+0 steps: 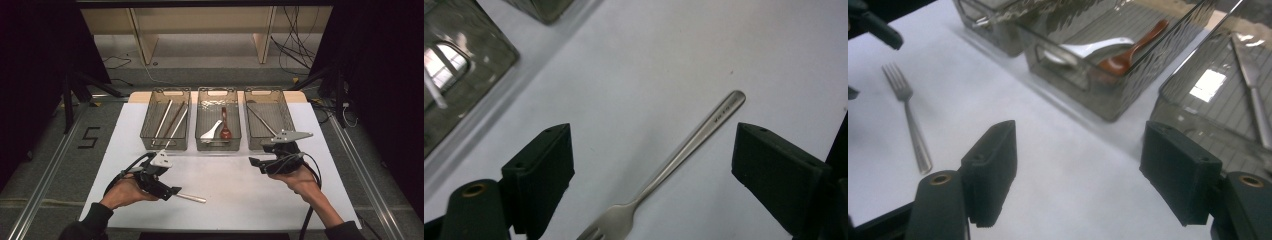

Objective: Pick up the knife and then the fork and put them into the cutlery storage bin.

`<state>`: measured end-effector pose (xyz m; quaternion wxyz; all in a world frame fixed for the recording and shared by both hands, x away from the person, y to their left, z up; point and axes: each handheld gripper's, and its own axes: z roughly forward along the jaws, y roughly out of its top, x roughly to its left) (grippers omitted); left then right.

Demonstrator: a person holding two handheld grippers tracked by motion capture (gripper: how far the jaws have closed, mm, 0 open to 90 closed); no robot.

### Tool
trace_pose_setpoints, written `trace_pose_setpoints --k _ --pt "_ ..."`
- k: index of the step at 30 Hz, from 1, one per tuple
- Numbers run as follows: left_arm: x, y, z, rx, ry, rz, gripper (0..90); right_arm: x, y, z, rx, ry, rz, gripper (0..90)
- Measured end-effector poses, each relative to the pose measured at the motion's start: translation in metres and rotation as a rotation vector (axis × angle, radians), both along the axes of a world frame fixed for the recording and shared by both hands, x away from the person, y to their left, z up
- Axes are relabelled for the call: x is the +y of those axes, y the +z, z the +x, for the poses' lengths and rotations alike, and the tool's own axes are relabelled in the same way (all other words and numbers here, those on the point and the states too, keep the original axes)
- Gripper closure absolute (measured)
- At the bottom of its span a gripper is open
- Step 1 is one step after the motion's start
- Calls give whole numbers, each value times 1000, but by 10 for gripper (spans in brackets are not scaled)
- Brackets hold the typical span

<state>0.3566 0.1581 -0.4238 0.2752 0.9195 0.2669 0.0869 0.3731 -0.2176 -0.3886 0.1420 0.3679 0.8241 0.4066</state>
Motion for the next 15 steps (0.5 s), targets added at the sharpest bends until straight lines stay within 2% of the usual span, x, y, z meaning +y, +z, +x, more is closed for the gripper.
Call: trace_pose_setpoints --k 5,8,12,15 --pt "-7 -12 4 44 -38 128 192 1 -6 -12 14 15 -6 307" --pt "-6 -18 7 59 -38 153 215 2 -7 -17 20 31 -7 306" --pt "-6 -20 7 69 -67 177 312 3 -10 -23 27 40 -12 306" --pt "-7 -21 7 55 -89 197 366 4 -11 -25 31 46 -12 306"
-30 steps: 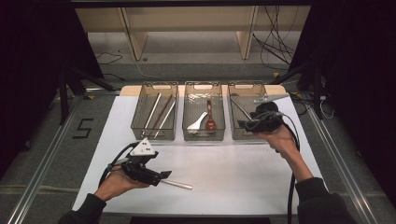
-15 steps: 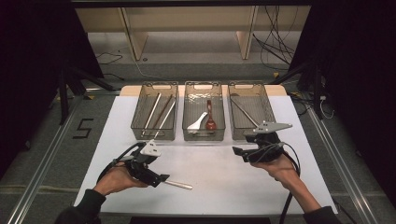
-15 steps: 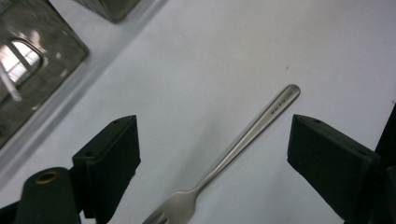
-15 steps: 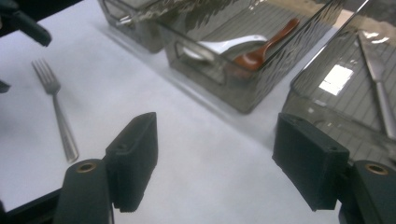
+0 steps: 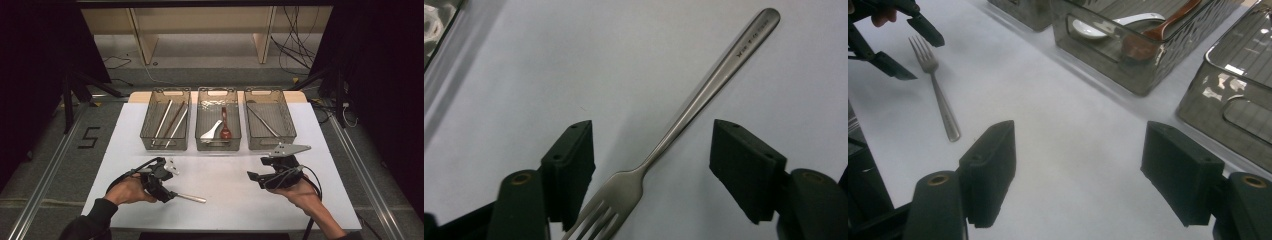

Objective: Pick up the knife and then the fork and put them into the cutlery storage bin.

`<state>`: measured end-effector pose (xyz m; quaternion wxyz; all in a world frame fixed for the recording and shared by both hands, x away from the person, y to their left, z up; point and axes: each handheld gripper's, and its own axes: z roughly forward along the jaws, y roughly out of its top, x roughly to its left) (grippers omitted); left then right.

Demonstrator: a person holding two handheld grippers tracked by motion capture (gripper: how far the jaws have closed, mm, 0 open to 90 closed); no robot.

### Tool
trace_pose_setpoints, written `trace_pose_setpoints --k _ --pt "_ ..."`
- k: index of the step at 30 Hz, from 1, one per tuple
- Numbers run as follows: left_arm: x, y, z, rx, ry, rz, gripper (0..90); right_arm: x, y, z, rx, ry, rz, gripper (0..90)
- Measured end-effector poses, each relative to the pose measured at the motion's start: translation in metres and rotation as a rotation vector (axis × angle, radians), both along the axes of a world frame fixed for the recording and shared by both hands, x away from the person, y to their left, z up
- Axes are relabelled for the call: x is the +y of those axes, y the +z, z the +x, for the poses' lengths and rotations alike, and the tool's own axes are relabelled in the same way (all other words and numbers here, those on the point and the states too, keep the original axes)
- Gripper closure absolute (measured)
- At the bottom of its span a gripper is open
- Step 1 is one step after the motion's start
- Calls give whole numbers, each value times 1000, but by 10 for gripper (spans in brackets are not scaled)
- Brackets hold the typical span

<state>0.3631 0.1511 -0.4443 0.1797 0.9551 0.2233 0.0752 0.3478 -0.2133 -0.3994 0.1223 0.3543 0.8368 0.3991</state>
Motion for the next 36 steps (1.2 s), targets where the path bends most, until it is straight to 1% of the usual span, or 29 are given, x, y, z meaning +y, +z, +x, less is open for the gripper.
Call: trace_pose_setpoints --k 1,3,4,6,10,12,13,14,15,16,17,19,20,22,25,30,33,34,35,36 --pt "0 0 0 -5 -9 6 382 0 0 -1 -3 3 -3 306" --pt "-1 -2 -1 -2 -21 11 409 1 0 -4 -7 8 -3 303" --pt "-2 -3 -1 1 -26 11 422 2 1 -5 -7 8 0 300" --pt "-3 -5 -1 13 -46 27 445 2 1 -8 -8 12 3 295" --pt "-5 -10 0 24 -58 60 501 3 1 -13 -10 23 8 289" --pt "-6 -11 1 38 -64 71 534 4 2 -15 -13 28 8 287" --pt "-7 -11 1 38 -74 85 550 4 2 -15 -12 30 9 288" --pt "-8 -11 1 40 -78 89 563 4 2 -15 -12 32 10 288" --pt "-9 -12 1 40 -73 83 573 4 2 -15 -11 33 9 287" --pt "-9 -12 2 43 -87 105 587 5 2 -15 -12 35 11 287" --pt "-10 -13 2 45 -94 117 600 5 2 -15 -14 37 10 288" --pt "-12 -15 2 54 -97 124 624 5 2 -15 -14 38 8 288" --pt "-12 -16 2 57 -107 133 634 5 2 -16 -13 39 11 287" --pt "-14 -17 2 53 -117 151 652 5 2 -15 -17 39 11 288" --pt "-15 -18 2 60 -116 145 690 5 2 -14 -15 38 11 288" --pt "-17 -18 2 63 -134 156 710 7 2 -14 -15 45 8 288" --pt "-20 -18 0 69 -157 171 775 8 2 -14 -18 48 5 288" --pt "-20 -18 0 73 -160 168 797 8 2 -14 -18 47 4 288" --pt "-20 -17 0 78 -173 178 817 8 2 -14 -18 47 3 288" --pt "-20 -18 0 78 -176 174 829 7 2 -13 -16 45 2 288"
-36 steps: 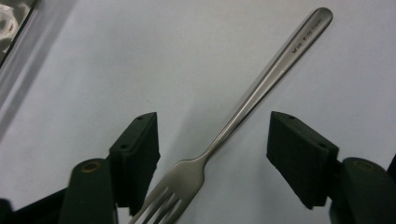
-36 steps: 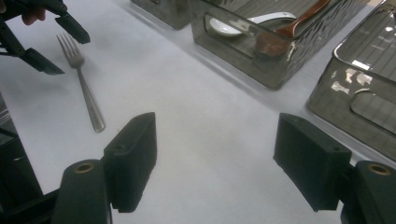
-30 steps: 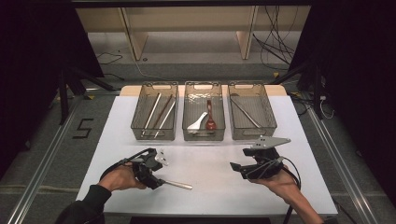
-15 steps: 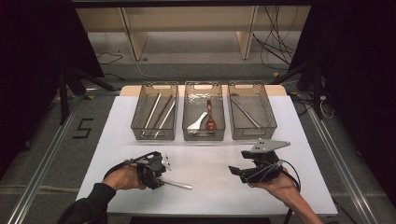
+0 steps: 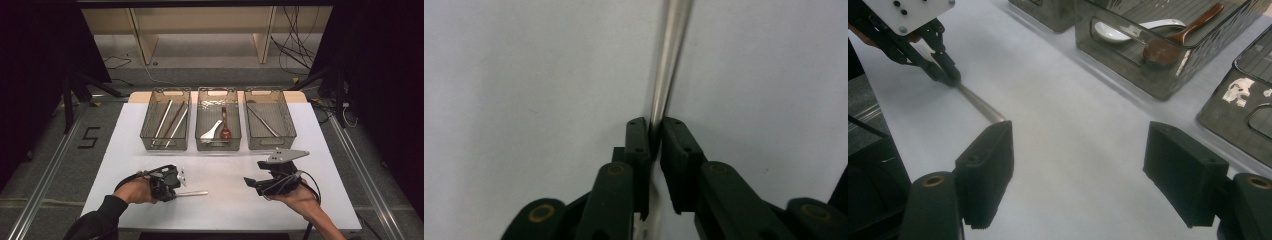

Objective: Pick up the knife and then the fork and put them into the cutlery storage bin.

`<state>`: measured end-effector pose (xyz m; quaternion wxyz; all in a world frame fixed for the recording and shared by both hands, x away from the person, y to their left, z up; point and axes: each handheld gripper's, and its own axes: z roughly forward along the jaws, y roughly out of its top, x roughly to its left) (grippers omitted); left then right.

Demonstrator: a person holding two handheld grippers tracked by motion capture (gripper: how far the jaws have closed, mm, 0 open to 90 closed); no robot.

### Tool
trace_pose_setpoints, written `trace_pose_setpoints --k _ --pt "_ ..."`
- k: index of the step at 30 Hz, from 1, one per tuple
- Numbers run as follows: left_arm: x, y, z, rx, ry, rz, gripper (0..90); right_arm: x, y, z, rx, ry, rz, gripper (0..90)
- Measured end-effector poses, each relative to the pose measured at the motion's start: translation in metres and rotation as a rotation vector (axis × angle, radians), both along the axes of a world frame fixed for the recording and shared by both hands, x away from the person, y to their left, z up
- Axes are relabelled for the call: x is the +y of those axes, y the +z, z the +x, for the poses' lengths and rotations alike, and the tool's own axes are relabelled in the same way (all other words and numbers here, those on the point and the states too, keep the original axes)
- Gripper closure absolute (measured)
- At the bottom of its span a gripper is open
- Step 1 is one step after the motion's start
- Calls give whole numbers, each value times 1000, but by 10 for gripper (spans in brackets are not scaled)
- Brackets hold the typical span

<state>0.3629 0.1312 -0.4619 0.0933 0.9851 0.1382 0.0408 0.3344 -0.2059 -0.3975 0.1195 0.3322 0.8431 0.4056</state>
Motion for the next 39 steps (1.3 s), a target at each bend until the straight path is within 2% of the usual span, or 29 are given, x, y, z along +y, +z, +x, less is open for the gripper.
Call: trace_pose_setpoints --k 7,10,15,17,20,22,27,30,35,39 --pt "0 0 -1 -10 -15 -1 850 2 -1 0 -1 9 -8 289" --pt "2 0 -1 -10 -9 -13 853 2 -1 0 0 11 -10 289" --pt "6 -1 -1 -11 22 -66 855 3 -1 0 1 11 -10 289" --pt "6 1 0 -5 31 -73 855 3 -1 0 3 11 -8 290" --pt "5 5 0 -6 39 -95 855 3 -2 0 2 13 -8 290" --pt "5 7 -1 -6 59 -131 855 3 -1 0 3 13 -6 290" --pt "2 18 -4 -6 77 -181 855 5 -1 0 -2 22 -5 290" --pt "-3 24 -7 6 86 -202 855 8 -1 -1 -12 39 0 289" --pt "-11 29 -12 32 64 -227 855 17 0 -5 -14 95 13 284" --pt "-17 32 -15 45 54 -231 855 30 0 -12 -35 157 -14 284"
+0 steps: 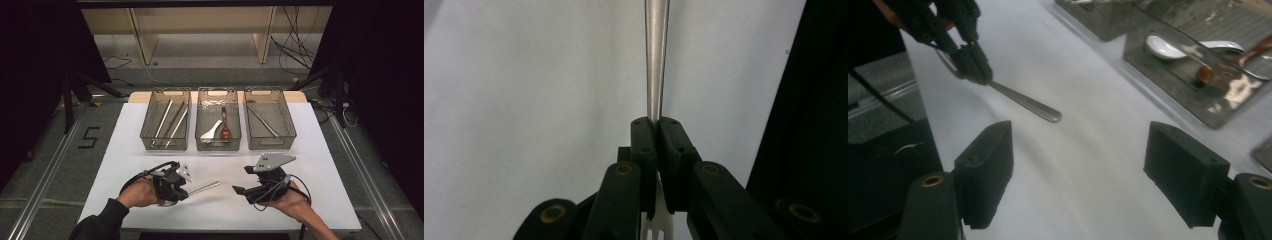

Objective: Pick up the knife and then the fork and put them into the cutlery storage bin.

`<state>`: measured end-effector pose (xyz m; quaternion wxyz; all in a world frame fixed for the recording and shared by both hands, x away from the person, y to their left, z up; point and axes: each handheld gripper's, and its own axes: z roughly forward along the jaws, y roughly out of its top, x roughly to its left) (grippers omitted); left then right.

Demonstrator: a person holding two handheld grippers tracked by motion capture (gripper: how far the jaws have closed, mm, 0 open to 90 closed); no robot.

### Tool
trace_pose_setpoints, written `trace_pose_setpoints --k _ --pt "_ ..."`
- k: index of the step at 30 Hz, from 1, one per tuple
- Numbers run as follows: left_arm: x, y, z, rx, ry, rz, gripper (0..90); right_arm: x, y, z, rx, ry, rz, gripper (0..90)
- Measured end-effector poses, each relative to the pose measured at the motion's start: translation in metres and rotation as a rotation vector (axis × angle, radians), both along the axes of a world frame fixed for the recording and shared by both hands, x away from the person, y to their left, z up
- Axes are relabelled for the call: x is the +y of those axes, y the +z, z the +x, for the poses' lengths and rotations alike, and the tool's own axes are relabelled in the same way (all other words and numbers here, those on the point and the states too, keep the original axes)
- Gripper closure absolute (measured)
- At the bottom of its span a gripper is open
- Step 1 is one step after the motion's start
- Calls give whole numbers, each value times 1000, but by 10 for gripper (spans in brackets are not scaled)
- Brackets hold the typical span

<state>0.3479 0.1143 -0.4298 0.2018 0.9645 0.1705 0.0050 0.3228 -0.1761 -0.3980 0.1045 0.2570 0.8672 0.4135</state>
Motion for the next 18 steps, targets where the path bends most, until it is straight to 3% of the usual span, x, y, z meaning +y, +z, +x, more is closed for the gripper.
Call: trace_pose_setpoints --k 12,18 --pt "-13 10 -3 64 -39 -28 855 28 -6 -11 -43 102 -69 284" --pt "-18 14 -1 91 -56 -32 855 39 -9 -18 -105 152 -142 285"
